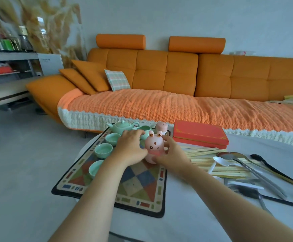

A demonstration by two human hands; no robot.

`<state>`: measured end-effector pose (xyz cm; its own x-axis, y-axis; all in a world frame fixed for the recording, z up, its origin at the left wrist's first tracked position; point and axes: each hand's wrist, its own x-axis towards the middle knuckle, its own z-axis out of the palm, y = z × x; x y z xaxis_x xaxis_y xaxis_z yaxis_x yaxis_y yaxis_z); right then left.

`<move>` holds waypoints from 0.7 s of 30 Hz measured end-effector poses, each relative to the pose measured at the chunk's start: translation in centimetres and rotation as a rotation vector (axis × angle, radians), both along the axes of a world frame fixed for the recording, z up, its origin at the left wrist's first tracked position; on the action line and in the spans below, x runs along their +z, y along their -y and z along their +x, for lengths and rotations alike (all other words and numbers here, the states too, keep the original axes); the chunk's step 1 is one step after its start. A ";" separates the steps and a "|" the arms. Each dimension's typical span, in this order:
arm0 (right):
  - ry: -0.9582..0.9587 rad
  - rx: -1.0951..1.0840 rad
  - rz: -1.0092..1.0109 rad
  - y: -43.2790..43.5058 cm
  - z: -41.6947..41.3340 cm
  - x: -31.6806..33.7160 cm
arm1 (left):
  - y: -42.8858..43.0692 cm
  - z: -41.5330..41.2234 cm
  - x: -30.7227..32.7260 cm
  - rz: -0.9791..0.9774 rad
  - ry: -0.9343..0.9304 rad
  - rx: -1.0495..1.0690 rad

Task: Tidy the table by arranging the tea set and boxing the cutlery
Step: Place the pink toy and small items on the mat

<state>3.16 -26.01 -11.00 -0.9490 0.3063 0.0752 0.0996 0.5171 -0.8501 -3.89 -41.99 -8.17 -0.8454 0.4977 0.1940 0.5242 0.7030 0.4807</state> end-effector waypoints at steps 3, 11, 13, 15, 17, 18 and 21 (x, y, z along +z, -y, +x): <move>-0.010 -0.017 -0.001 0.2 -0.7 0.1 | 1.0 -0.9 -0.5 -0.107 -0.041 0.042; 0.041 -0.087 0.083 0.7 -3.7 0.6 | 2.2 -1.7 -1.6 -0.267 -0.115 0.122; 0.054 -0.083 0.110 0.6 -4.1 0.7 | 2.1 -1.7 -1.6 -0.288 -0.139 0.123; 0.060 -0.066 0.121 0.5 -4.1 0.7 | 1.7 -1.7 -1.5 -0.298 -0.173 0.132; 0.062 -0.026 0.092 0.2 -3.7 0.9 | 1.0 -1.5 -1.2 -0.246 -0.229 0.149; 0.067 -0.015 0.085 -0.1 -3.4 1.1 | 0.6 -1.4 -1.0 -0.200 -0.267 0.157; 0.046 -0.042 0.182 -1.6 -1.8 1.4 | -1.5 -0.1 -0.1 -0.069 -0.334 0.104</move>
